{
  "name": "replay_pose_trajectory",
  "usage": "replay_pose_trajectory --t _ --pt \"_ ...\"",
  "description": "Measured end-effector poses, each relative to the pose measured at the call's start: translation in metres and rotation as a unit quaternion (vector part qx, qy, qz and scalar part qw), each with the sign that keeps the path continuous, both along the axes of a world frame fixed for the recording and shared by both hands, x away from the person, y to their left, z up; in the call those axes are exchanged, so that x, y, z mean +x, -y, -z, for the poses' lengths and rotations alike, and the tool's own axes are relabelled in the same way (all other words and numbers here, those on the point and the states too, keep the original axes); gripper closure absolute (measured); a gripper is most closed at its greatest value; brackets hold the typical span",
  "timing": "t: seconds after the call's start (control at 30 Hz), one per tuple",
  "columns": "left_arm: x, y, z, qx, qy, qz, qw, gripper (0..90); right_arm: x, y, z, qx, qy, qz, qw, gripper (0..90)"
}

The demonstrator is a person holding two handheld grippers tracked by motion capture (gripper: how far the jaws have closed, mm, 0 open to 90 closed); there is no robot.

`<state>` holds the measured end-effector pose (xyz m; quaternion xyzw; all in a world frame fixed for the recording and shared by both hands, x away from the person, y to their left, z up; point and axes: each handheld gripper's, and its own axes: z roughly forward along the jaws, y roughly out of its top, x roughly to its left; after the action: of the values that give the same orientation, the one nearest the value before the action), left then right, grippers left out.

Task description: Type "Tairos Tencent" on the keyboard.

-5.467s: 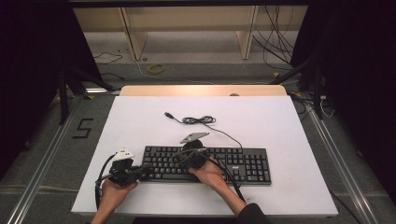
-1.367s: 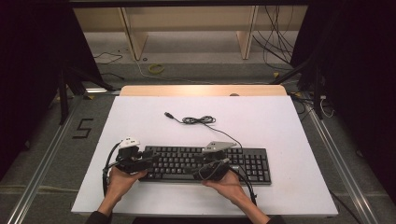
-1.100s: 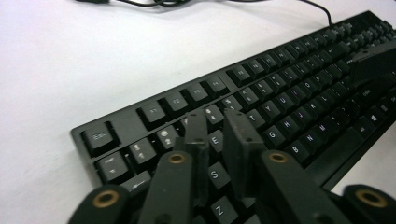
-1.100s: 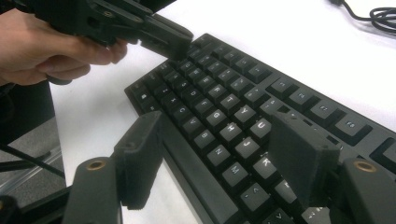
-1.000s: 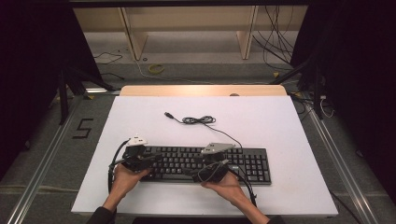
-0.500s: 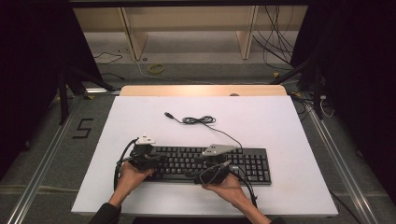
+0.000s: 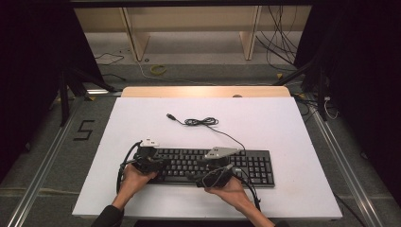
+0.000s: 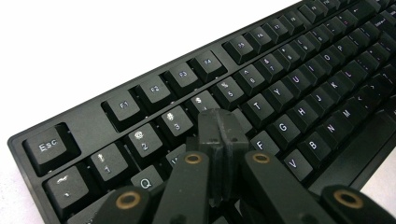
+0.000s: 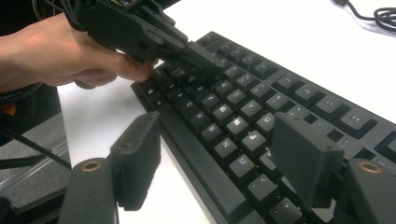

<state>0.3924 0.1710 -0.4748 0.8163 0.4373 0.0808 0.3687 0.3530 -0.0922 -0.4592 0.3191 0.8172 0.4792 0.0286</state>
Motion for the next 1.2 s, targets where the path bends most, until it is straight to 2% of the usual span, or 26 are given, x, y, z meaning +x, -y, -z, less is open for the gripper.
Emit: replay_pose_trajectory --t 0.1,0.3,0.5,0.7,0.83,1.03,1.2 --pt "-0.001 0.000 -0.001 0.002 0.004 0.000 1.0000 89.0 0.001 -0.001 0.001 -0.001 0.001 -0.001 1.0000 34.4" --pt "-0.003 -0.007 -0.009 -0.016 0.012 -0.009 0.9998 86.0 0.002 -0.001 0.001 -0.001 0.001 0.000 1.0000 34.6" --pt "-0.010 -0.014 -0.016 -0.046 0.023 -0.007 0.9986 76.5 0.002 -0.001 0.001 0.001 0.002 0.002 1.0000 35.2" --pt "-0.019 -0.018 -0.019 -0.056 0.034 -0.009 0.9978 64.3 0.003 -0.001 0.000 0.001 0.004 0.000 1.0000 38.6" --pt "-0.024 -0.022 -0.020 -0.070 0.040 -0.016 0.9966 54.8 0.003 -0.001 0.000 0.001 0.005 -0.001 1.0000 42.9" --pt "-0.032 -0.028 -0.020 -0.101 0.056 -0.023 0.9930 46.4 0.005 -0.004 0.001 -0.010 0.008 0.002 0.9999 52.8" --pt "-0.037 -0.031 -0.021 -0.107 0.065 -0.024 0.9918 43.0 0.007 -0.006 0.002 -0.016 0.006 0.003 0.9998 63.7"
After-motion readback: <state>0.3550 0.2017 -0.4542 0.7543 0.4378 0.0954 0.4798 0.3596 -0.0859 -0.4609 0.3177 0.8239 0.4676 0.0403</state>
